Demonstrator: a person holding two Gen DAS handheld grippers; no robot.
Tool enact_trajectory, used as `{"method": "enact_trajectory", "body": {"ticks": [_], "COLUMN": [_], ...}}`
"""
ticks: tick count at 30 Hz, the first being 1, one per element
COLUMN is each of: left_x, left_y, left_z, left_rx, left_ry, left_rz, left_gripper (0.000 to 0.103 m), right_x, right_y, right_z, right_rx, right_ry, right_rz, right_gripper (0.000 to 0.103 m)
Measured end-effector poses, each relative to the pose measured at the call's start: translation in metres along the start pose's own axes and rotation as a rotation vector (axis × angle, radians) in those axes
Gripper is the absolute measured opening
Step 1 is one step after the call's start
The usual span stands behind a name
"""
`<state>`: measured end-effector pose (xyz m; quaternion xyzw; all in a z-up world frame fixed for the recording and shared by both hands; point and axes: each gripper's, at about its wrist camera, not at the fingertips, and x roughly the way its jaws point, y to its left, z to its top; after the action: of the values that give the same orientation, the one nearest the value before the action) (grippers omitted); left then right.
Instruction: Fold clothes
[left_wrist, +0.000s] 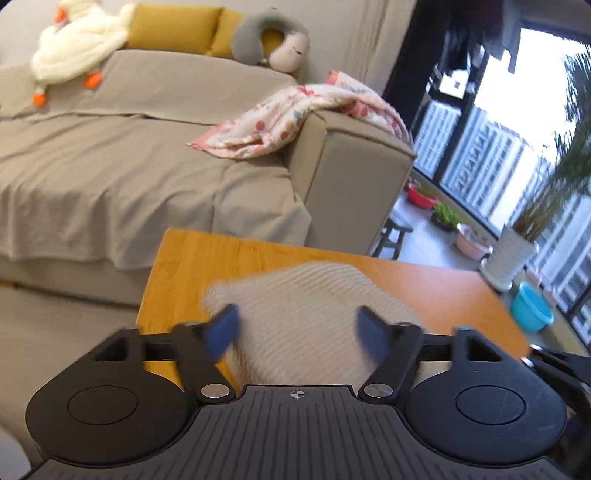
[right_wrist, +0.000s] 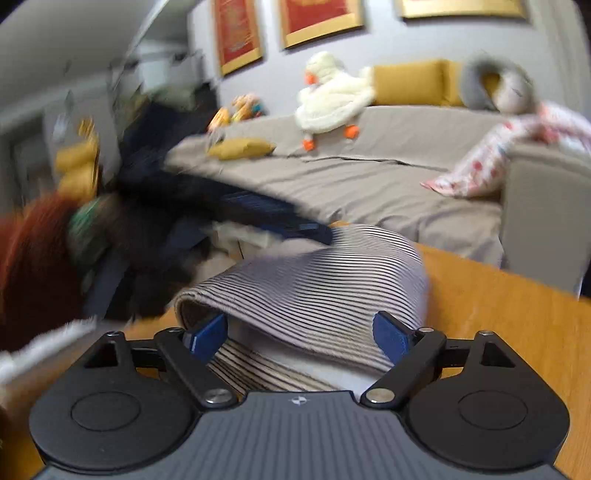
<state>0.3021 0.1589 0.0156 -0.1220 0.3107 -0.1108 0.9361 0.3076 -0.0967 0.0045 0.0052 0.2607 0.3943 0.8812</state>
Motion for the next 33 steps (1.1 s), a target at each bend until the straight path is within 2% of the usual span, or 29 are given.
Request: {"method": "enact_trajectory", "body": {"ticks": [1, 5, 6, 7, 8, 9, 10, 14, 16, 18, 20, 23, 27, 30, 33], "left_x": [-0.012, -0.034, -0.034, -0.032, -0.030, -0.029, -0.029, -0.034, -0.028, -0.018, -0.017, -0.019, -0.021, -0.022, -0.021], "left_y": [-0.001, -0.009, -0.012, -0.013, -0.014, -0.015, -0.014, -0.014, -0.015, -0.013, -0.014, -0.016, -0.018, -0.018, -0.018], "left_z": [-0.008, -0.045, -0.053, -0.058, -0.063, -0.067, -0.065, -0.056, -0.060, -0.069, -0.076, -0.076, -0.076, -0.076, -0.075], "left_rx": [-0.024, -0.090, -0.083, -0.078, -0.072, -0.069, -0.085, -0.090, -0.078, -0.092, -0.074, -0.070, -0.063, -0.060, -0.060], "left_ry": [0.001, 0.059, 0.075, 0.084, 0.093, 0.100, 0.087, 0.026, 0.040, 0.073, 0.056, 0.055, 0.060, 0.060, 0.063], "left_rz": [-0.021, -0.116, -0.120, -0.119, -0.119, -0.120, -0.142, -0.219, -0.197, -0.175, -0.171, -0.164, -0.156, -0.154, -0.154], "left_gripper": [0.091, 0.091, 0.090, 0.083, 0.077, 0.072, 0.067, 0.063, 0.061, 0.059, 0.059, 0.060, 0.060, 0.060, 0.060], "right_x": [-0.005, -0.007, -0.004, 0.001, 0.006, 0.011, 0.016, 0.011, 0.010, 0.018, 0.024, 0.018, 0.007, -0.009, -0.024], "right_y": [-0.011, -0.053, -0.060, -0.066, -0.069, -0.070, -0.070, -0.059, -0.058, -0.062, -0.064, -0.066, -0.056, -0.047, -0.035], "right_z": [-0.001, -0.018, -0.024, -0.030, -0.032, -0.031, -0.029, -0.003, 0.003, -0.004, -0.021, -0.035, -0.036, -0.031, -0.015], "right_rx": [0.074, 0.362, 0.417, 0.469, 0.502, 0.508, 0.515, 0.391, 0.362, 0.344, 0.326, 0.312, 0.265, 0.220, 0.085], "right_ry": [-0.002, 0.027, 0.034, 0.041, 0.045, 0.050, 0.054, -0.023, -0.025, 0.025, 0.076, 0.068, 0.049, -0.009, -0.082], "right_rz": [0.003, 0.033, 0.045, 0.057, 0.069, 0.079, 0.090, 0.089, 0.089, 0.040, -0.005, -0.006, -0.031, -0.039, -0.096], "right_gripper": [0.099, 0.101, 0.101, 0.101, 0.096, 0.088, 0.070, 0.067, 0.065, 0.064, 0.064, 0.063, 0.068, 0.078, 0.080]}}
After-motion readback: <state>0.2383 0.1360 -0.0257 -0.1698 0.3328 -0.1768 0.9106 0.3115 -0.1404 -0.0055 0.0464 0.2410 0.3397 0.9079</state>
